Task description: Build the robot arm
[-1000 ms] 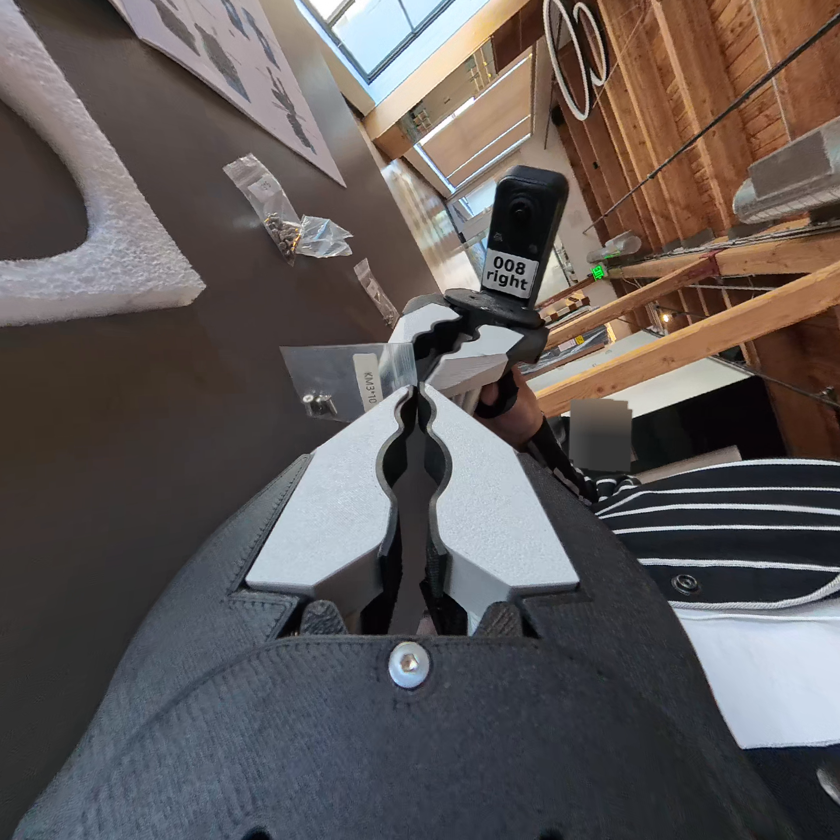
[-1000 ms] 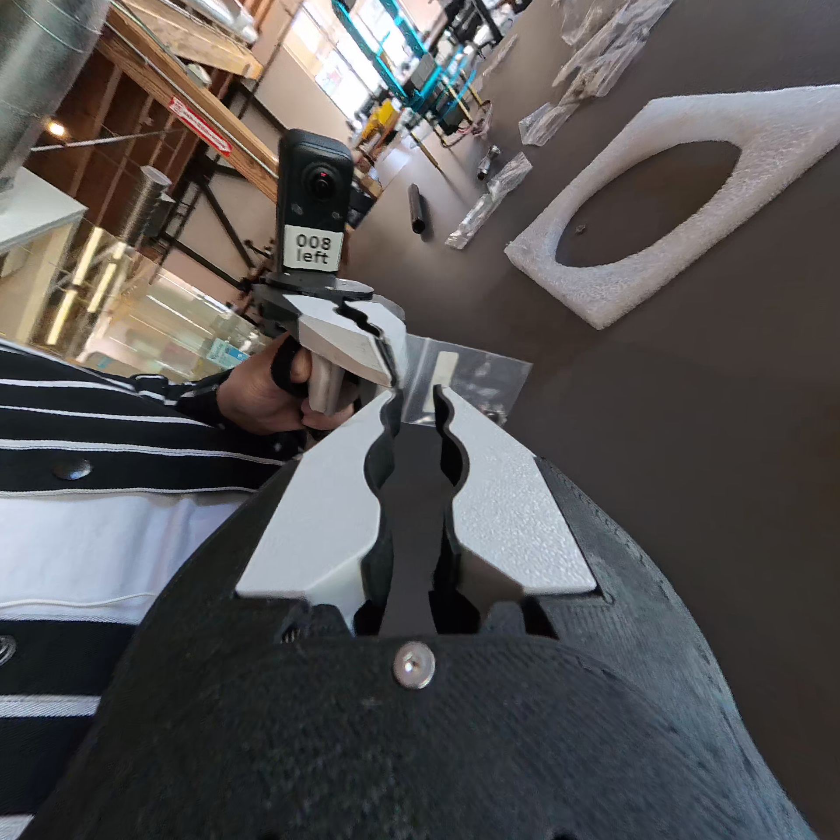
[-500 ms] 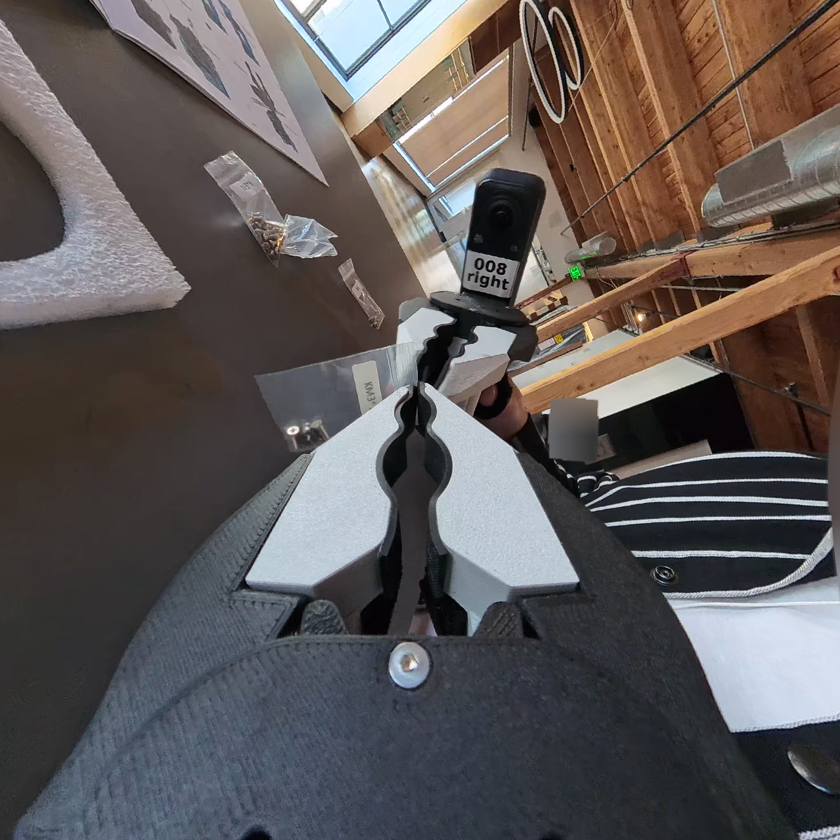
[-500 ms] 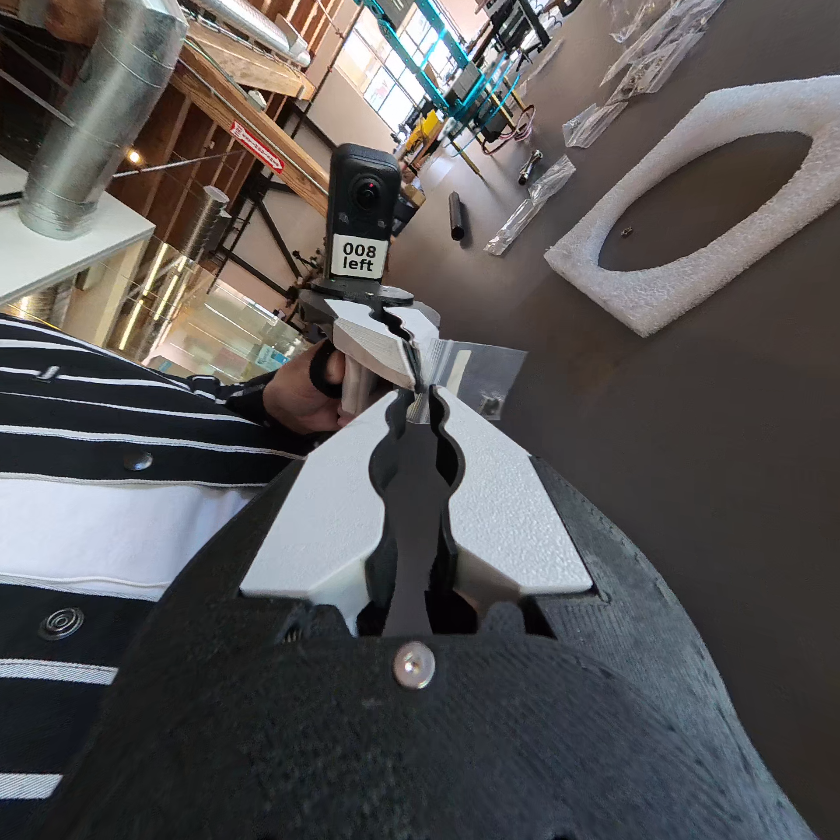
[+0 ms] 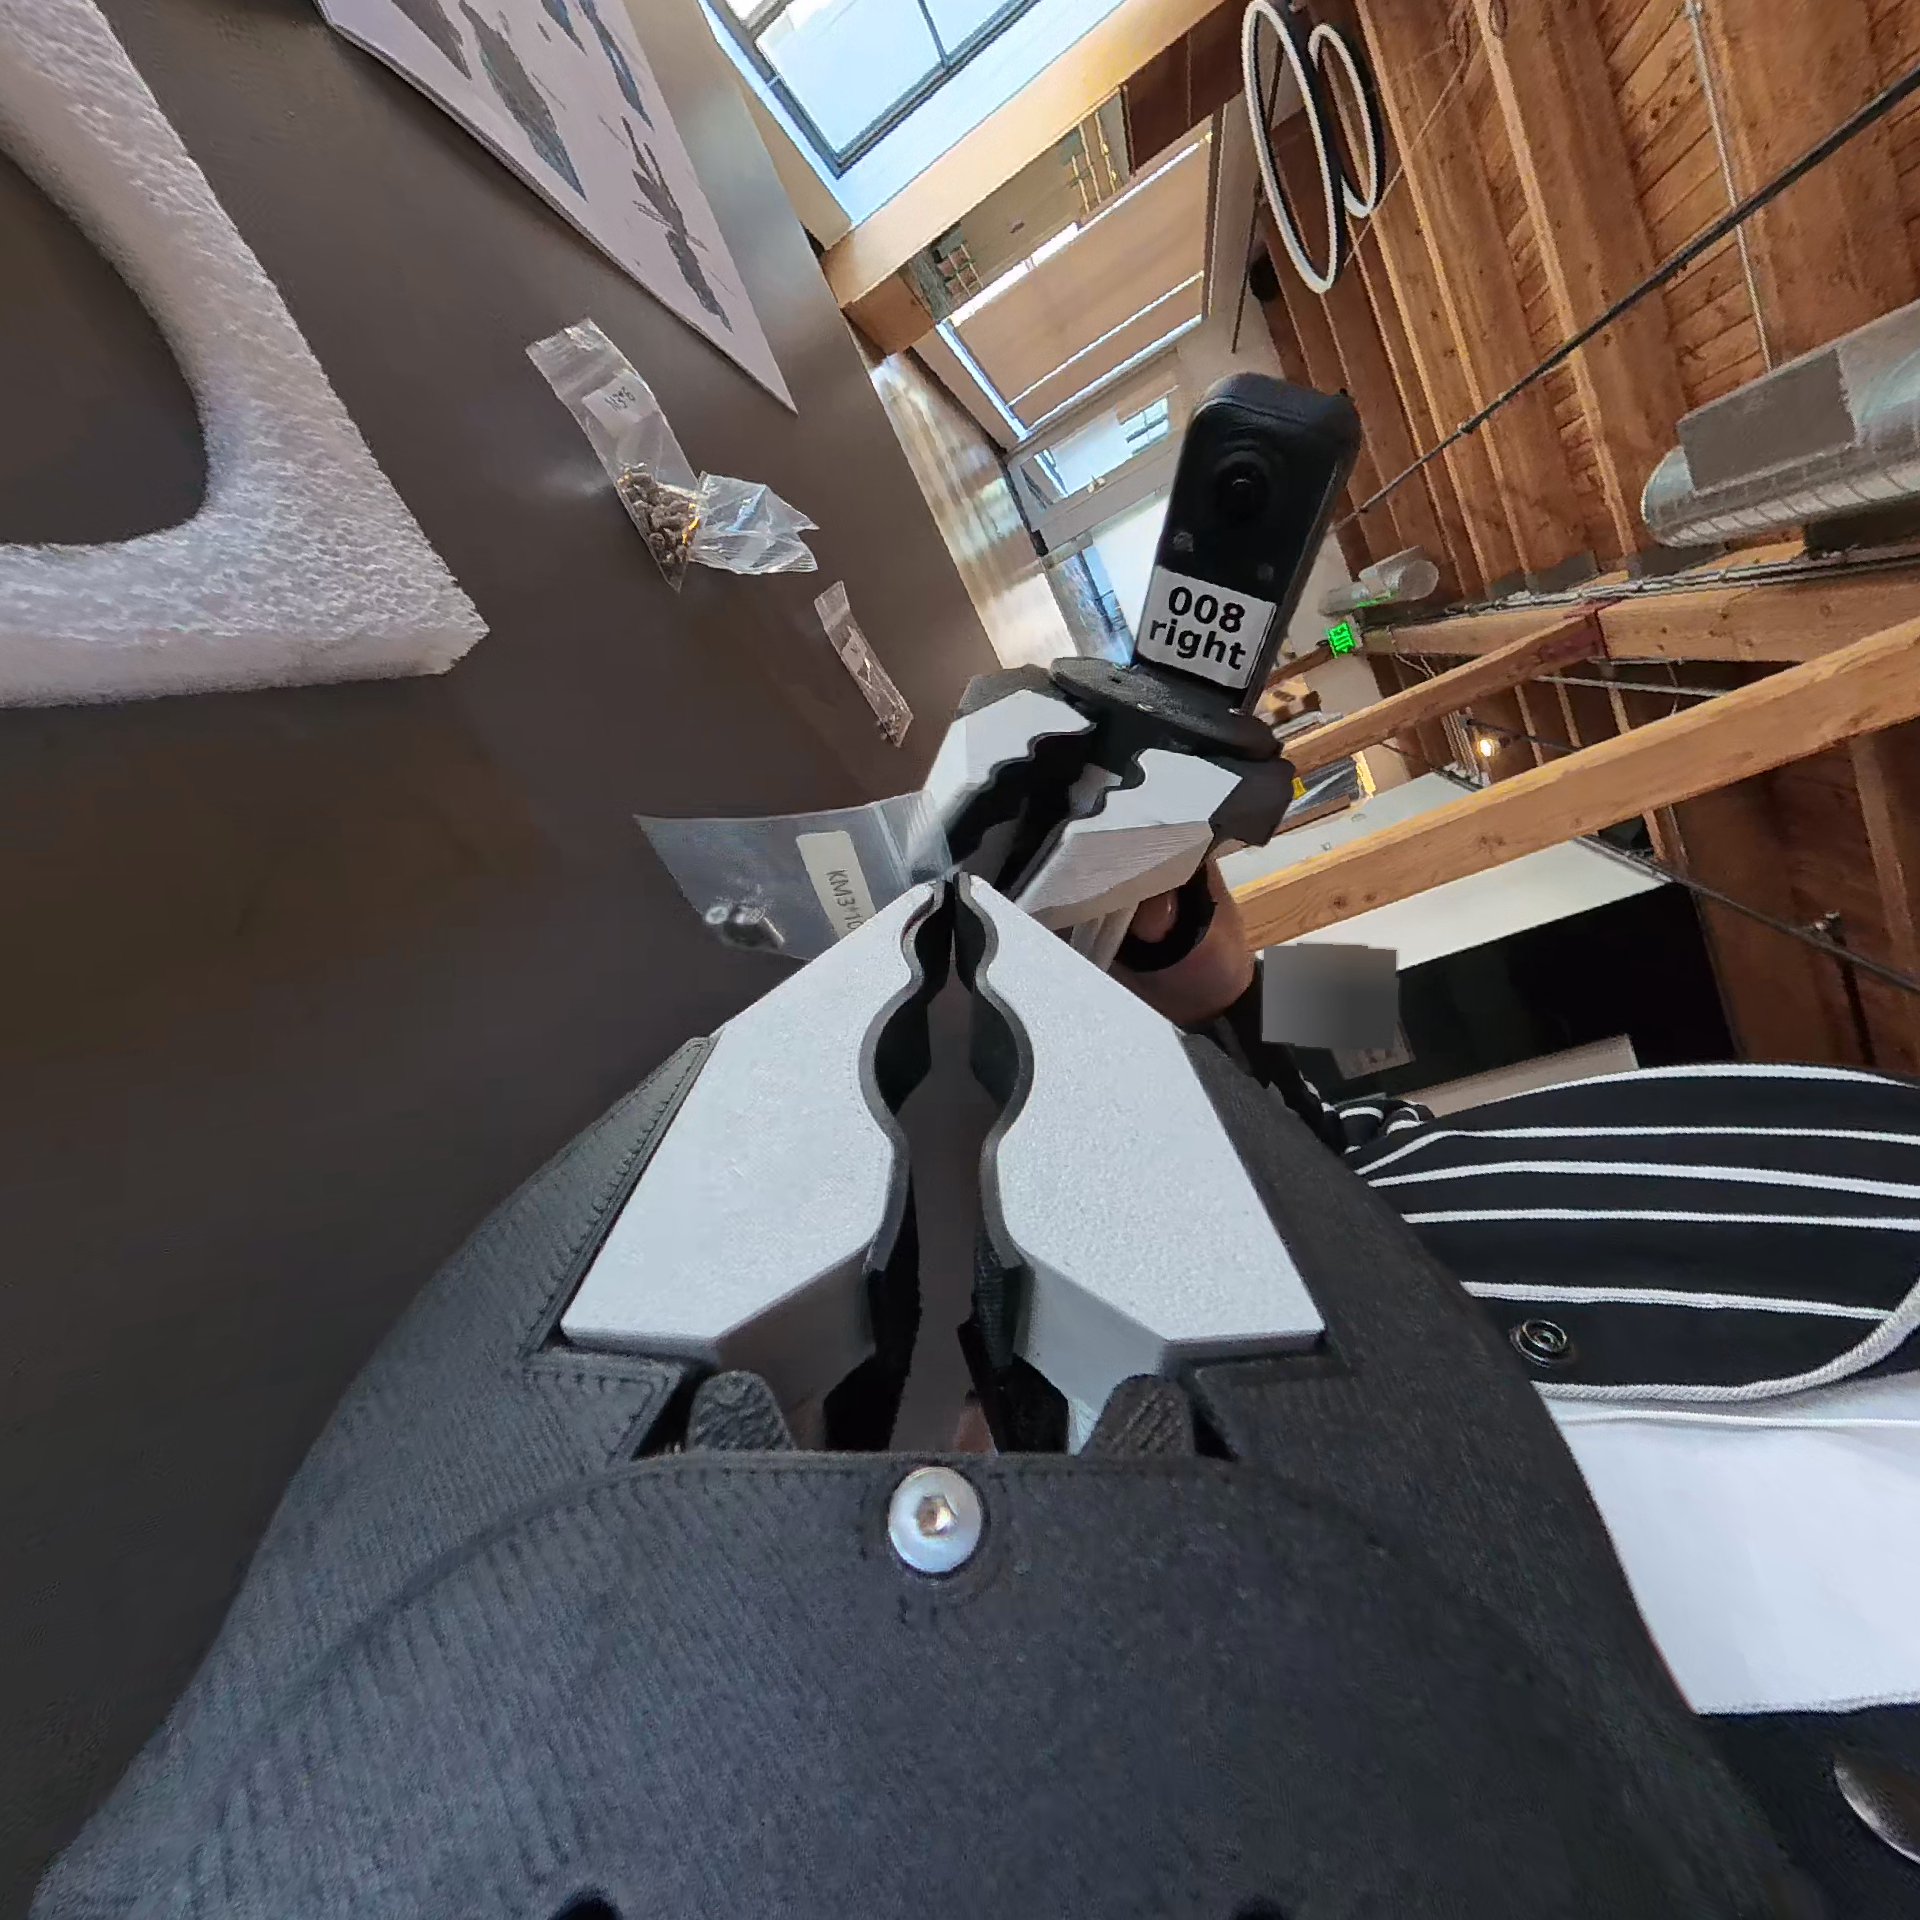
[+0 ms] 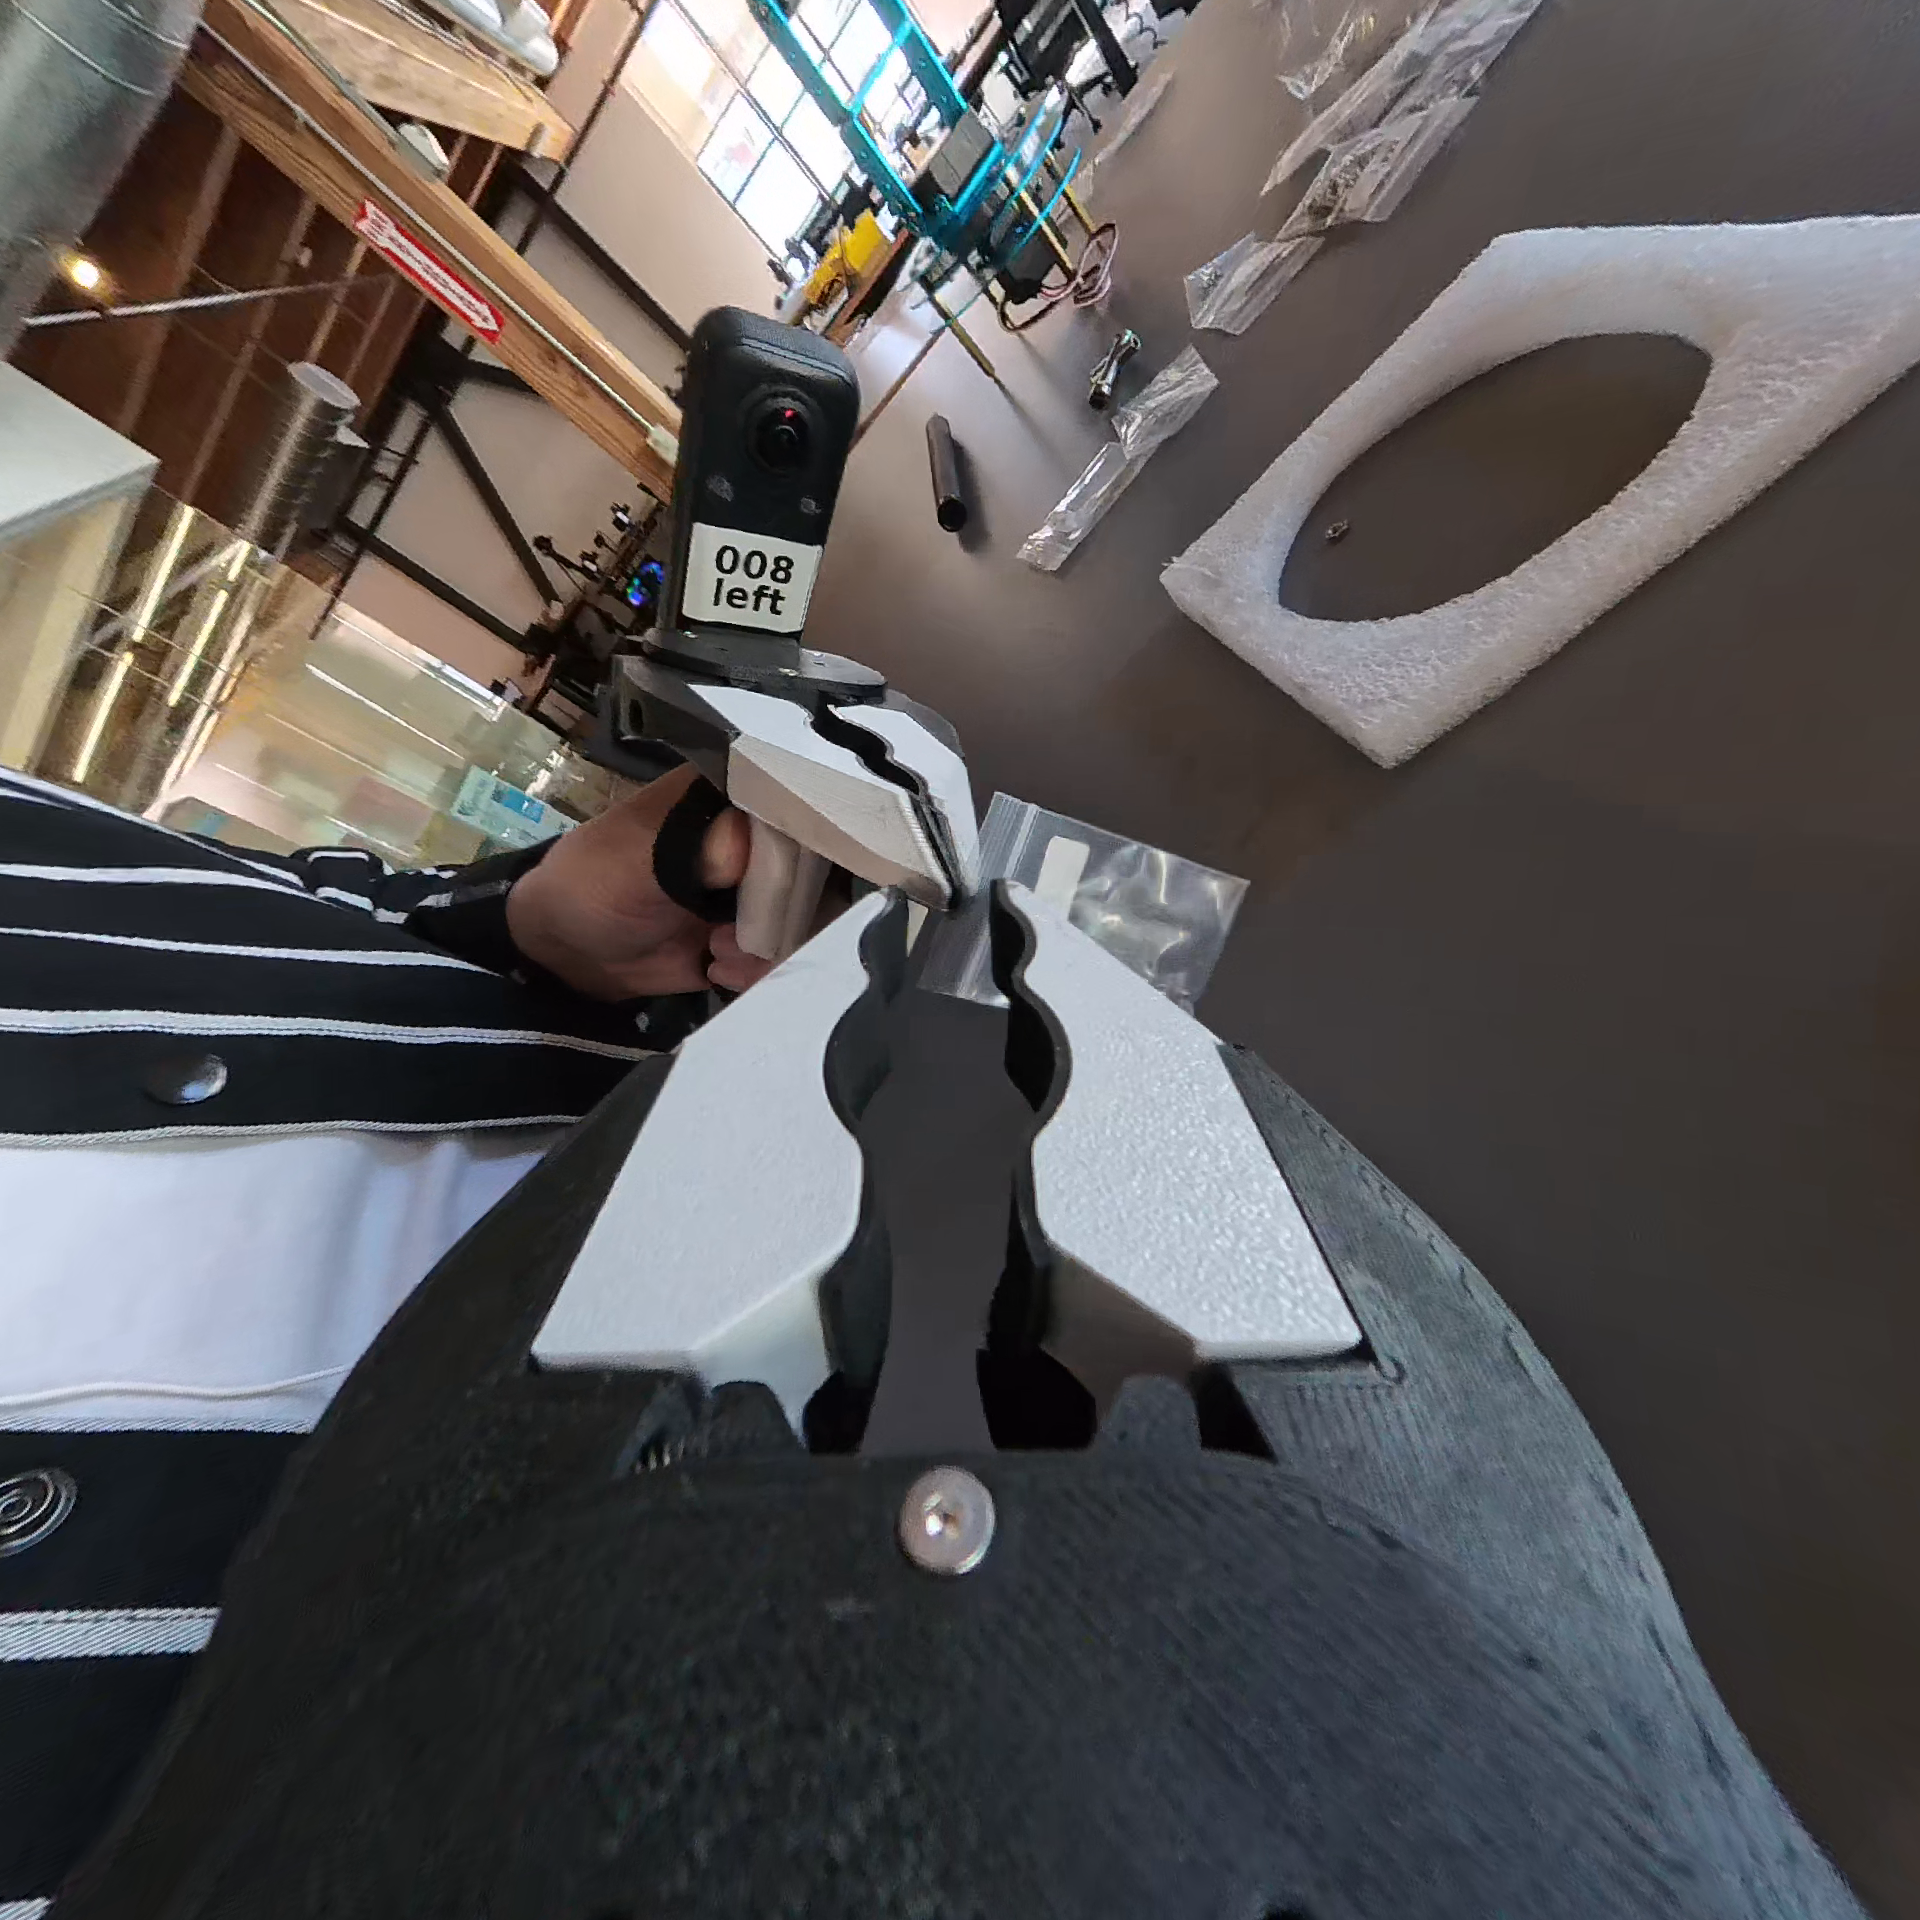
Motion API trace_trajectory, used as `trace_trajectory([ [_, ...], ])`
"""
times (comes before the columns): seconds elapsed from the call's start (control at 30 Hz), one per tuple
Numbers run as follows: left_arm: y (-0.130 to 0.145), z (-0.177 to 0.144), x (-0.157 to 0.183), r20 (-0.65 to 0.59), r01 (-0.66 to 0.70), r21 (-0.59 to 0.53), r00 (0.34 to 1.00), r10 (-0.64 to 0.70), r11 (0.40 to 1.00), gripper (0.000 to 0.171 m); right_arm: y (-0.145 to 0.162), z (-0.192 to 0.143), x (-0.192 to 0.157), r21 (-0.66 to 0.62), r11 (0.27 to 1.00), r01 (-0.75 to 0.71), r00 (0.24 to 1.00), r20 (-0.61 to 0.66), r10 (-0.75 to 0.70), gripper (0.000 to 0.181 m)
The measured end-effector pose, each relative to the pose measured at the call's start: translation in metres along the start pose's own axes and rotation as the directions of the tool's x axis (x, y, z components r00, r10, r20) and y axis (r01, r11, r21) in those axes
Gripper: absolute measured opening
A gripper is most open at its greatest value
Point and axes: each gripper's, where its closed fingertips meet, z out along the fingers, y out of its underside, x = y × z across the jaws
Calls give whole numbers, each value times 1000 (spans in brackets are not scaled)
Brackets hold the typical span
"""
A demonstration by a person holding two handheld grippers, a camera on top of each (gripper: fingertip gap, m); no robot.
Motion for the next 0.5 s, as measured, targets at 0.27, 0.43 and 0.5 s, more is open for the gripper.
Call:
trace_trajectory([
  [0.27, 0, 1, 0, -5, 11, -1, 1000, -11, 1000, 0, 4, -1, 1, -27, 999, 38, 999, -9, -38, 14],
  [0.43, 0, 1, -1, -10, 24, 0, 1000, -24, 1000, 0, 7, 0, 2, -42, 998, 38, 999, -8, -38, 8],
  [0.5, 1, 1, -1, -12, 29, -2, 999, -29, 1000, 0, 7, 0, 2, -42, 998, 43, 999, -8, -44, 6],
])
